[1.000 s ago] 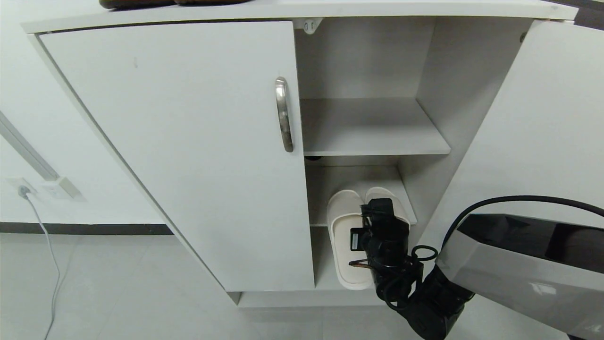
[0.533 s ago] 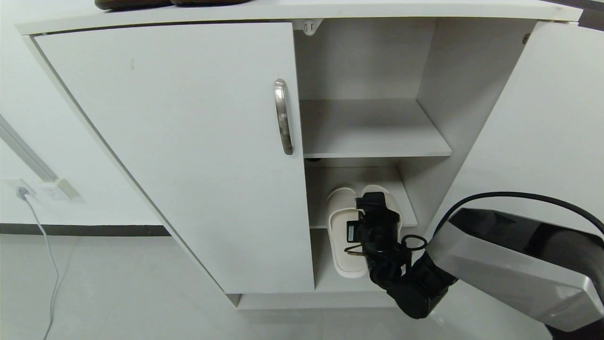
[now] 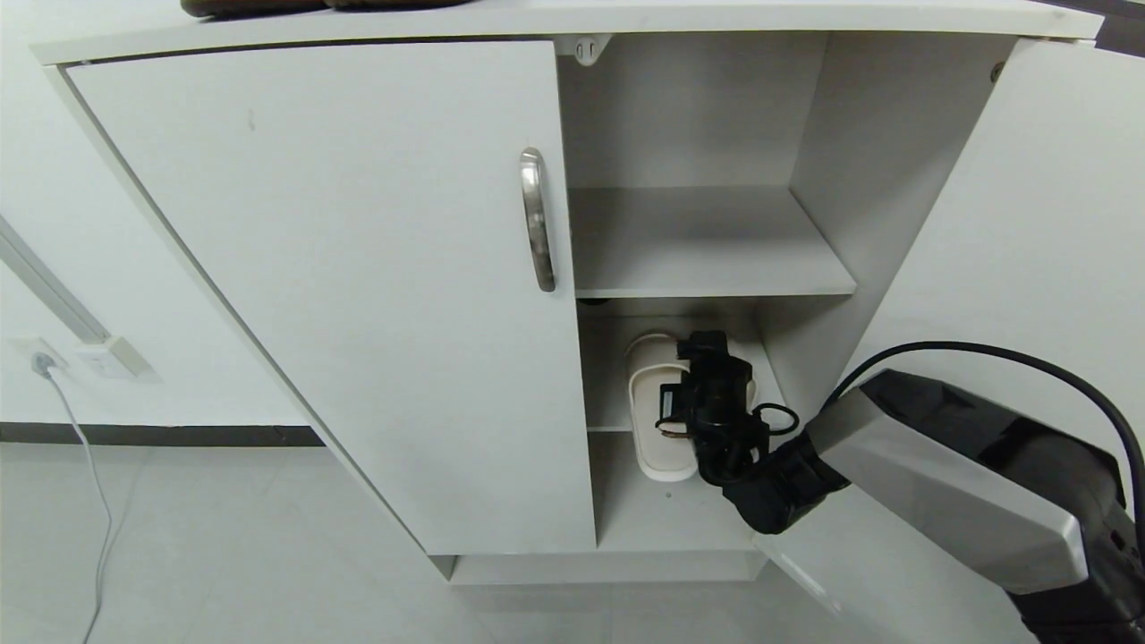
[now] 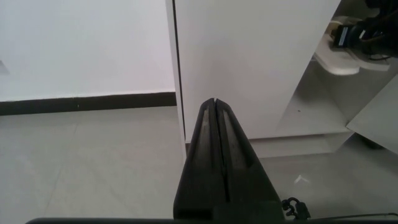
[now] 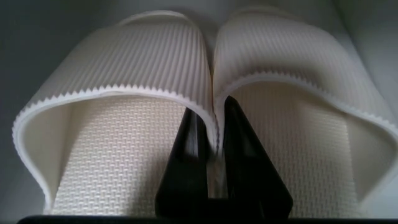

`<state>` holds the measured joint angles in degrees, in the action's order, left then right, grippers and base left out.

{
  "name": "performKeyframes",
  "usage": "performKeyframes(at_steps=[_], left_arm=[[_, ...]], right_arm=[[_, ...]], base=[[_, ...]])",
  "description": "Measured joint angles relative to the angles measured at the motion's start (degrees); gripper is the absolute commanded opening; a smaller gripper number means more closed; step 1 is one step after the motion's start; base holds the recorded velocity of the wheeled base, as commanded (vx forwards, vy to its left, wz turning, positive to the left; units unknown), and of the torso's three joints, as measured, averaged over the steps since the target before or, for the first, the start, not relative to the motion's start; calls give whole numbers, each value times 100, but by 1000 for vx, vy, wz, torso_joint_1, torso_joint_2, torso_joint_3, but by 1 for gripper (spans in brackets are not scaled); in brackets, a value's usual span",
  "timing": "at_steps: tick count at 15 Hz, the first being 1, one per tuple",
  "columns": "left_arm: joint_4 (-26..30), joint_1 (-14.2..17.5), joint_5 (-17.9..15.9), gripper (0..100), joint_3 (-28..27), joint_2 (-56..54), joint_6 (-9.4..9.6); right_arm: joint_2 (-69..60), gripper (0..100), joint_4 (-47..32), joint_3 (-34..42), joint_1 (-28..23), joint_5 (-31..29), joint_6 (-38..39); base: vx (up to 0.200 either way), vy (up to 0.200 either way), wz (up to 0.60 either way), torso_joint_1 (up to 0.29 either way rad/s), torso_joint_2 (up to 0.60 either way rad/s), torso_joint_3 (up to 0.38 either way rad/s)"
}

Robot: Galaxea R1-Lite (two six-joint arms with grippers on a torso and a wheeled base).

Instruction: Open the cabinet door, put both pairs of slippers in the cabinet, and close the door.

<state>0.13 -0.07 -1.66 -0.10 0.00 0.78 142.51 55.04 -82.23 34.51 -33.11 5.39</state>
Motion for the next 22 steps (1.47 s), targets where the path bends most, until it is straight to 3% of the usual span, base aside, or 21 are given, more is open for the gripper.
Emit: performKeyframes(at_steps=[9,19,20,22], left_arm=[[0,-2,0,0,0,0,11],[-4,0,-6,0,0,0,28],[-4,0,-6,0,2,0,28],[-4,0,-4,0,2,0,26]], right_arm=[[358,0,-952,-1563,-91,-1,-2],[623,0,-1131,-1926,-183,-1,2],[639,100,-1142,-1954,-183,-4,5],[653,100,-1112,-1959,-183,-1,2]], base=[[0,0,0,0,0,0],[0,0,0,0,0,0],[0,0,0,0,0,0],[0,0,0,0,0,0]])
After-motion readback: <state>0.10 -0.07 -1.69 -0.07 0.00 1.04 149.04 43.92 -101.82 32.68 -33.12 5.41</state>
